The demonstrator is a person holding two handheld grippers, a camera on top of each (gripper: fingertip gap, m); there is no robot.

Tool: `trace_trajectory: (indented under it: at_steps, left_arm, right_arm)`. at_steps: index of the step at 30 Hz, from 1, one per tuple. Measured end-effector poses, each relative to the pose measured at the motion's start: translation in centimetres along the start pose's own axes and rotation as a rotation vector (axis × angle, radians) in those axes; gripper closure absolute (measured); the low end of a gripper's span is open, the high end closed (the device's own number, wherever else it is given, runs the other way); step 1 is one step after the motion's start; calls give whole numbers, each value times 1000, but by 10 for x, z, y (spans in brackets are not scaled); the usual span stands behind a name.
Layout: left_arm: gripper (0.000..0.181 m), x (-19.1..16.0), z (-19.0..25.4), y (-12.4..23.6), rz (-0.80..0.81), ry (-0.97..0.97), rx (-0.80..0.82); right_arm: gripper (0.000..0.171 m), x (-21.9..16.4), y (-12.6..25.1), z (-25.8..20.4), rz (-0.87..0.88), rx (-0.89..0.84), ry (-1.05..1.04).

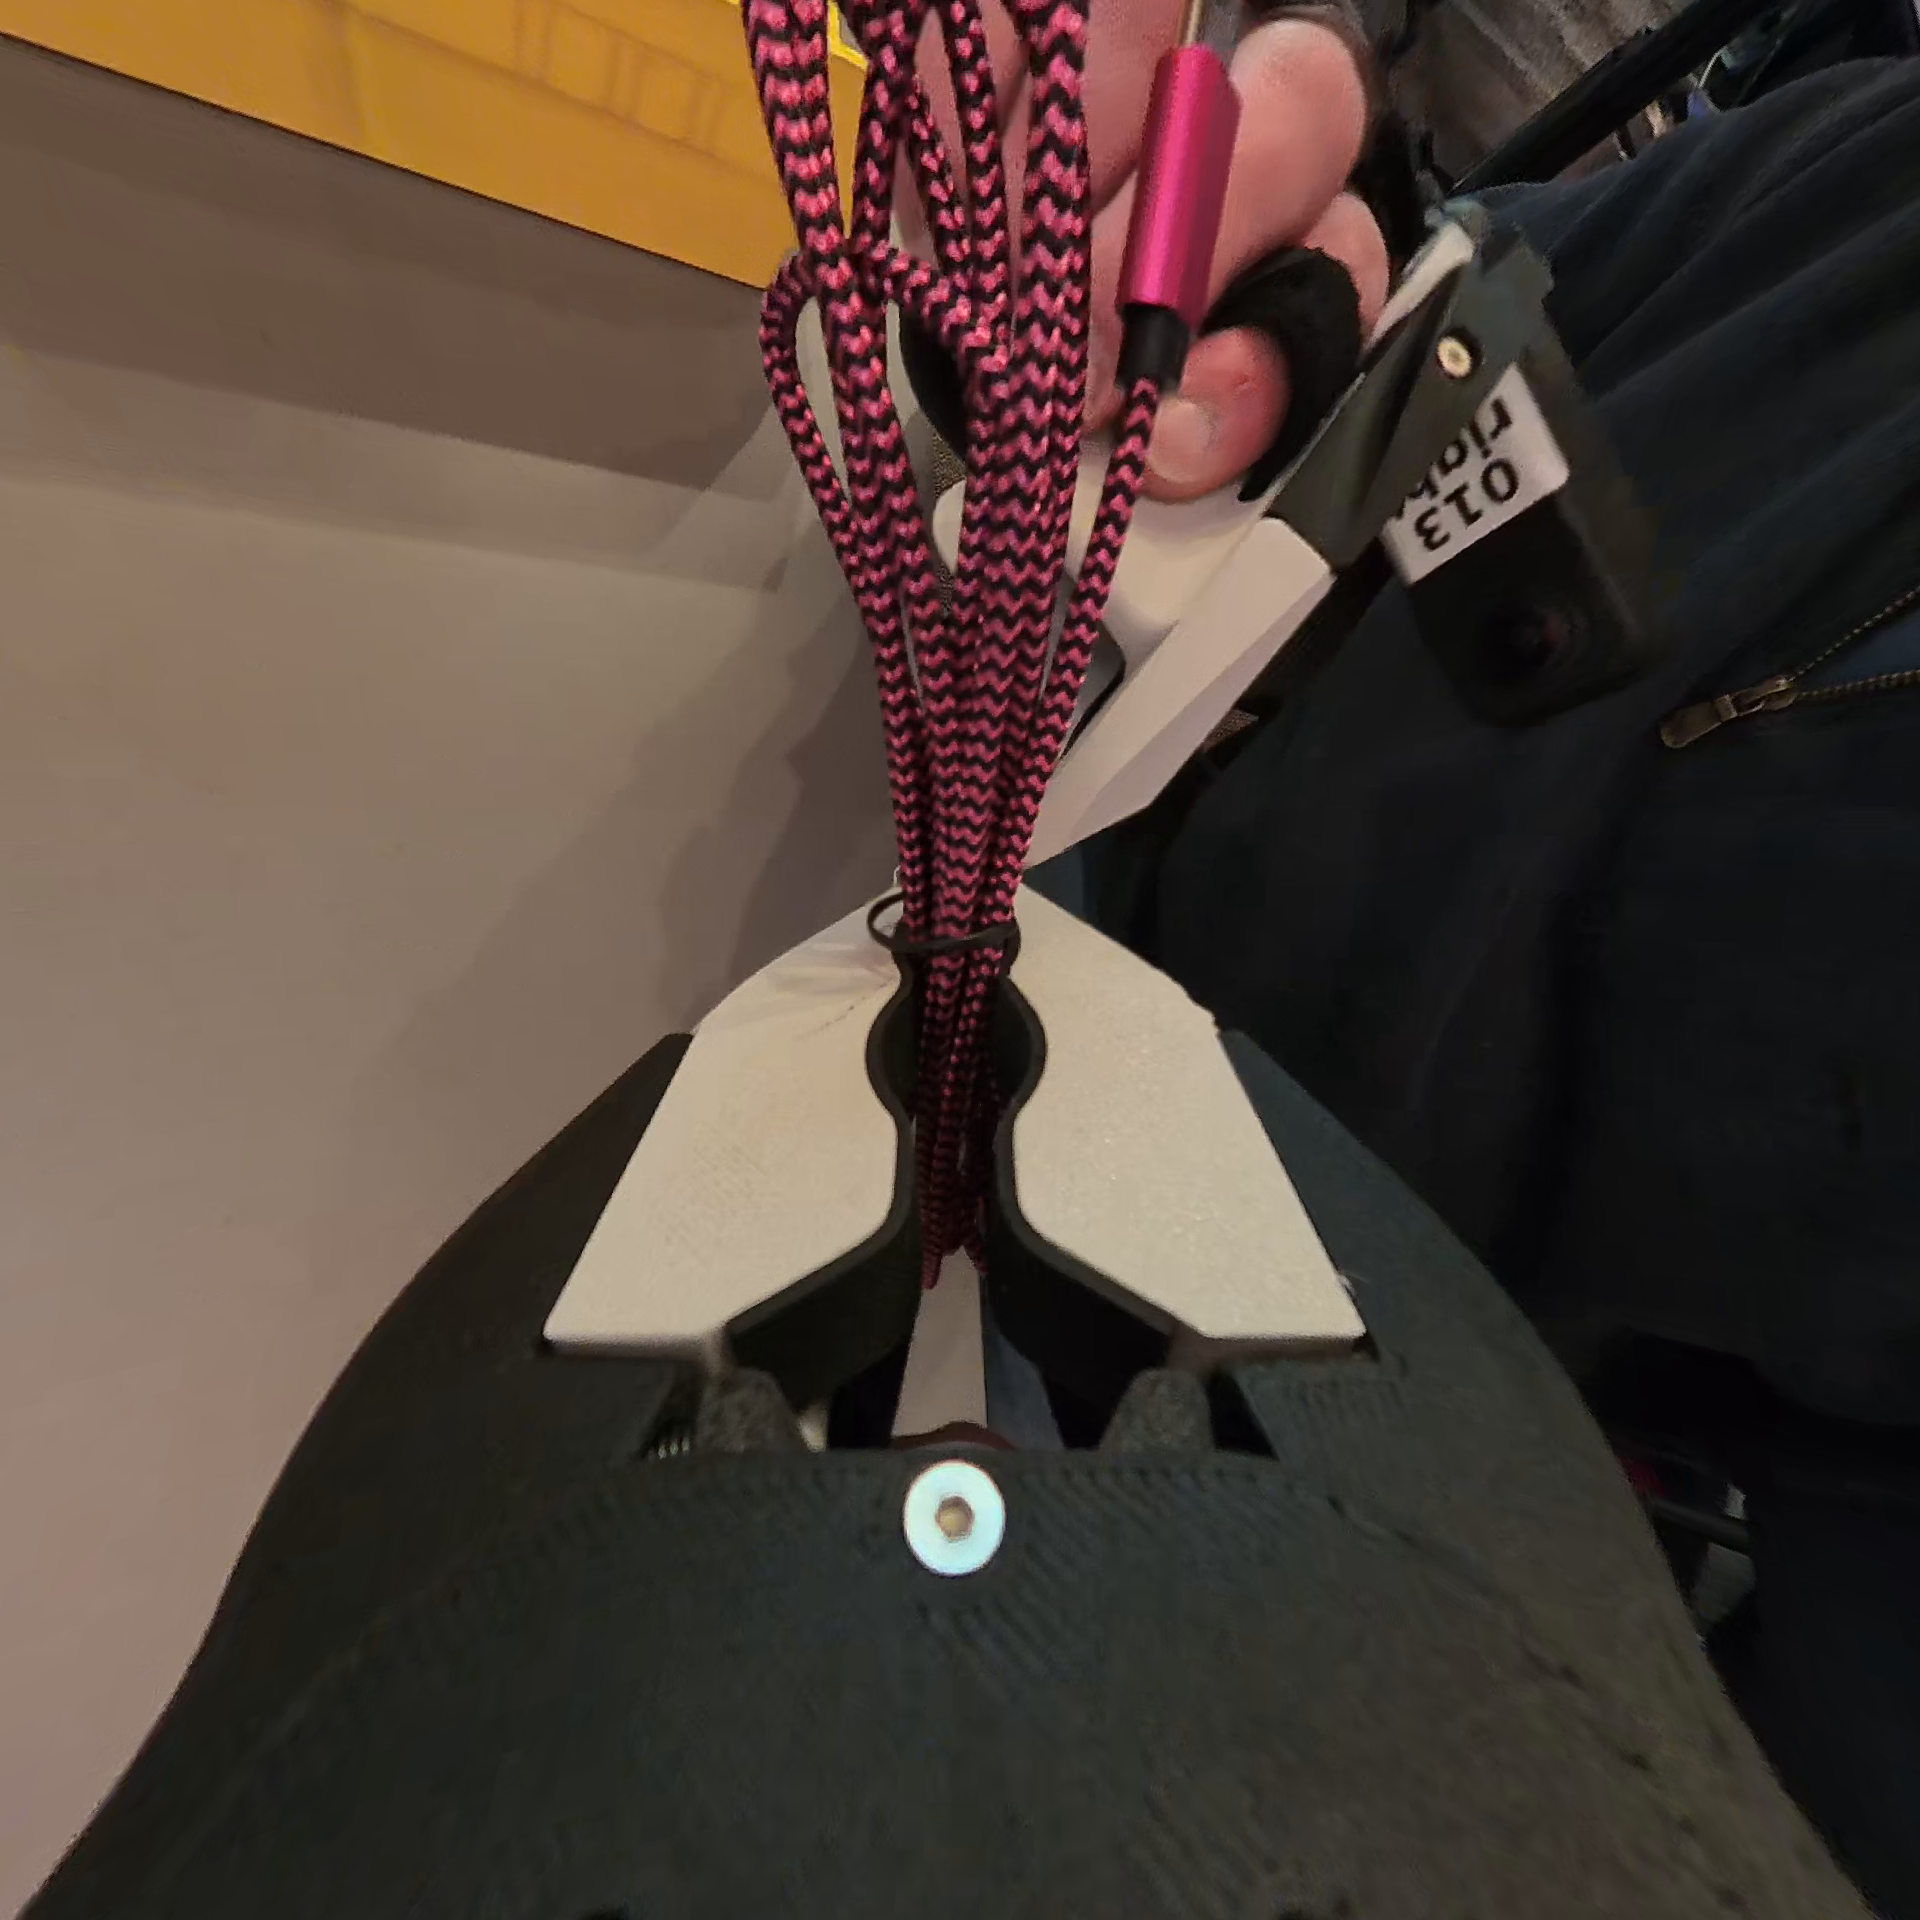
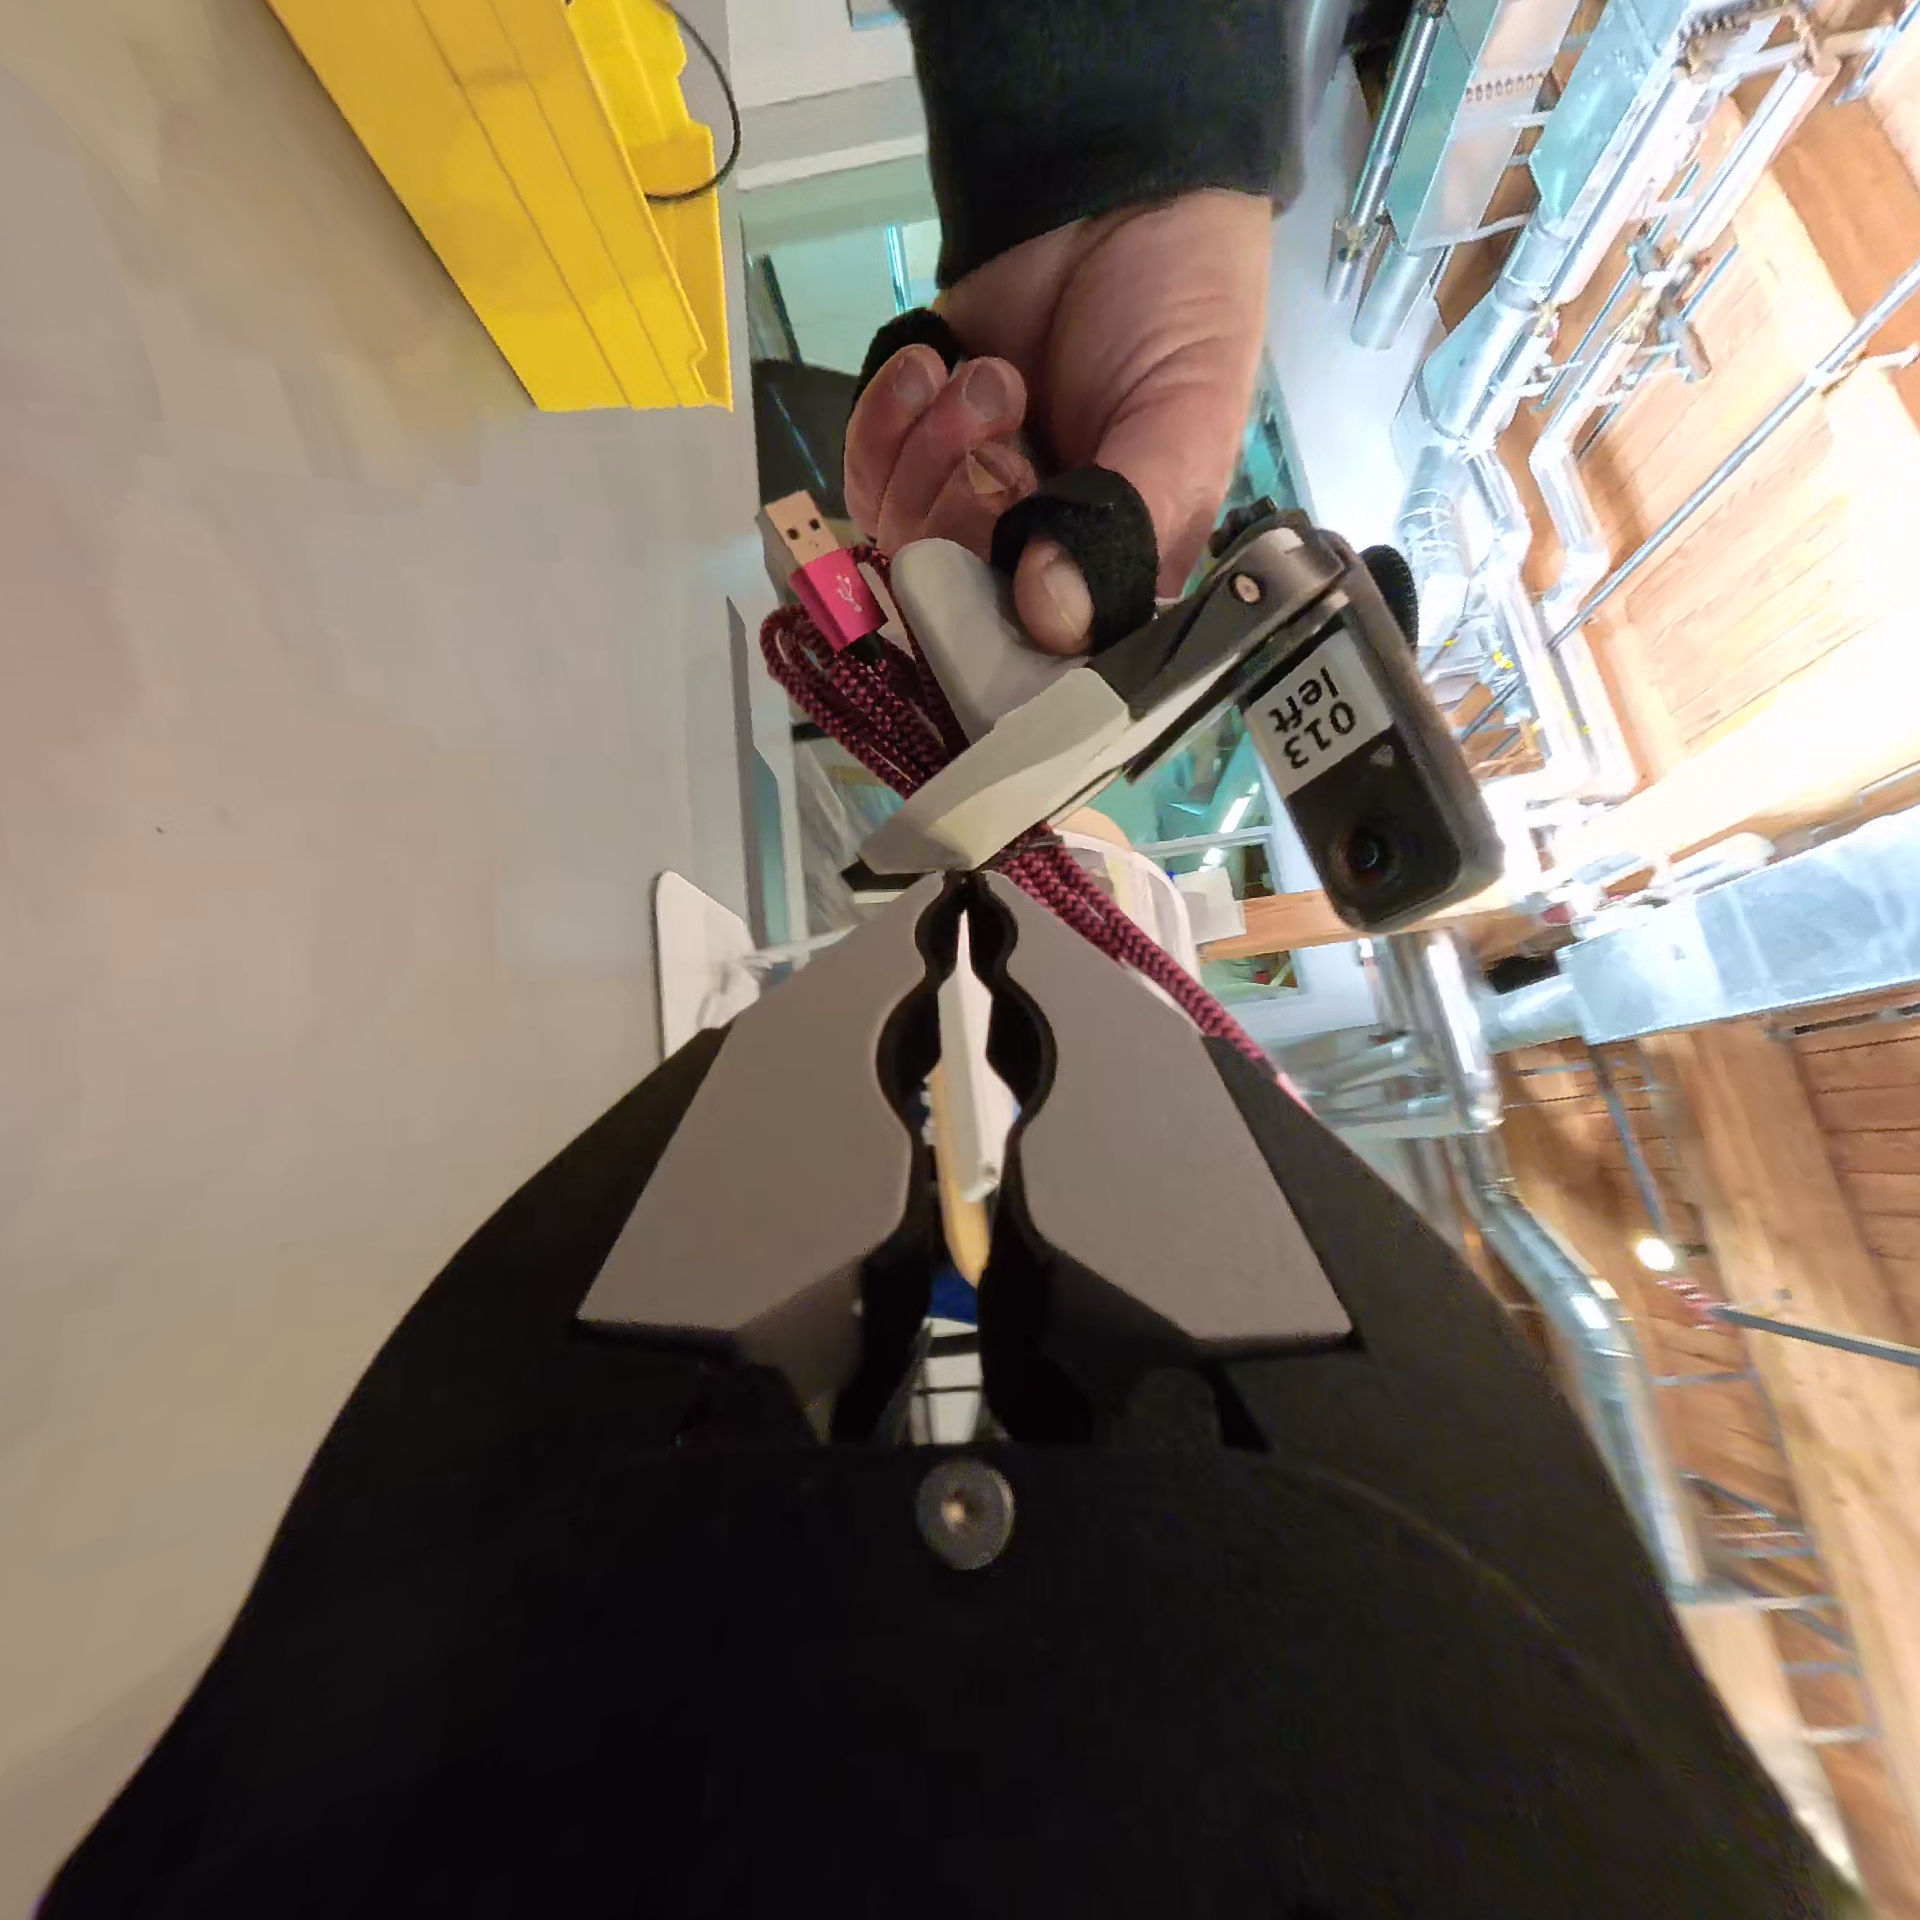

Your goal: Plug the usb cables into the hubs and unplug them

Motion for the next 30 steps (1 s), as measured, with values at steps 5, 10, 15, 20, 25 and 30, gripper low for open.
trace_trajectory:
  at_steps: [5,10,15,20,25,30]
  left_arm:
    - [173,3,1,0,13,-49,38]
    - [173,6,0,1,29,-112,89]
    - [173,10,-1,2,40,-178,162]
    - [173,10,-4,1,48,-252,239]
    - [174,10,-6,0,47,-353,342]
    - [174,7,-10,-3,21,-457,428]
  right_arm:
    - [171,-2,3,6,98,42,-308]
    - [171,-8,3,11,194,92,-679]
    - [171,-16,3,11,257,124,-986]
    - [171,-20,0,7,393,190,-1377]
    - [171,-23,-4,0,566,257,-1778]
    - [171,-22,-10,-13,765,379,-2151]
Point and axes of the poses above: each gripper's, where its closed fingertips meet, y back along the fingers, x out of its top, z = x × y across the jaws, the point moved 2 cm from there along y, back along the fingers, and after that the axes turned 6 degrees about y, right-handed, at the moved point
